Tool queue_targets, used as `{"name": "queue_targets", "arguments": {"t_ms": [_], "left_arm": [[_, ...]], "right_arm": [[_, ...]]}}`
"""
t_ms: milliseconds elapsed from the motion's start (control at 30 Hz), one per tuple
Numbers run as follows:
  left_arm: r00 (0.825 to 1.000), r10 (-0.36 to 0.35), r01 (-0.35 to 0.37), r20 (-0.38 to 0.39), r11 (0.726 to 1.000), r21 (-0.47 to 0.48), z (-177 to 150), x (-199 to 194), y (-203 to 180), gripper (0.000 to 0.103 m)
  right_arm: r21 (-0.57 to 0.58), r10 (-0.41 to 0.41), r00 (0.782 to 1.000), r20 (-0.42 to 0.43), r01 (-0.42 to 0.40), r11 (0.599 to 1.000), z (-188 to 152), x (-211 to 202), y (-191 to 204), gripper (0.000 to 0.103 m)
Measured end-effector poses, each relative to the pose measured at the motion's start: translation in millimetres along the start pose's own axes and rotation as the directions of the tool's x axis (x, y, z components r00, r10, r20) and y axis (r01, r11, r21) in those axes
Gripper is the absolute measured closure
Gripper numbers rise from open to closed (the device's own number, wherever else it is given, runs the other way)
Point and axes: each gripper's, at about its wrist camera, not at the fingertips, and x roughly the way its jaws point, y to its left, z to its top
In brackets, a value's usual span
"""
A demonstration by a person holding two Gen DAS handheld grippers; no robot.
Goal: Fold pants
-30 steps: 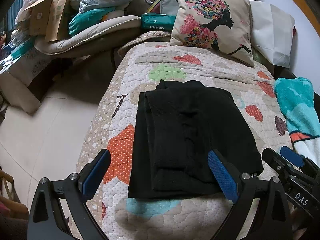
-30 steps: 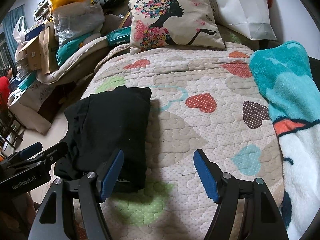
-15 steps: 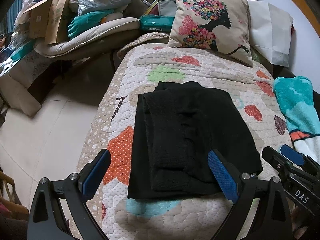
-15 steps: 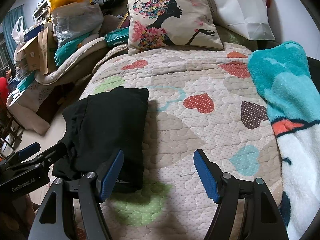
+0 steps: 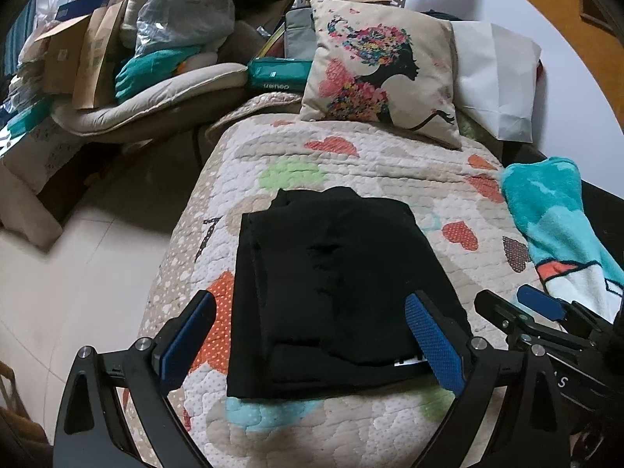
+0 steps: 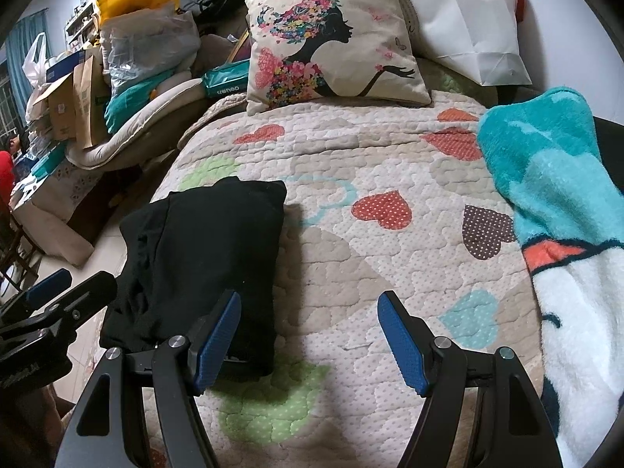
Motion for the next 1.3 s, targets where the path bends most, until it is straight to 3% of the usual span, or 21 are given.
{"name": "queue_targets", "arguments": {"t_ms": [1300], "left_arm": [[0.993,0.034,-0.04,-0.114,0.998,-0.049,-4.8,20.9,10.9,0.006]], "right_arm": [[0.018,-0.007,1.0,-0.026,0.008,1.0,-2.1,6.6,-6.0,0.025]]}}
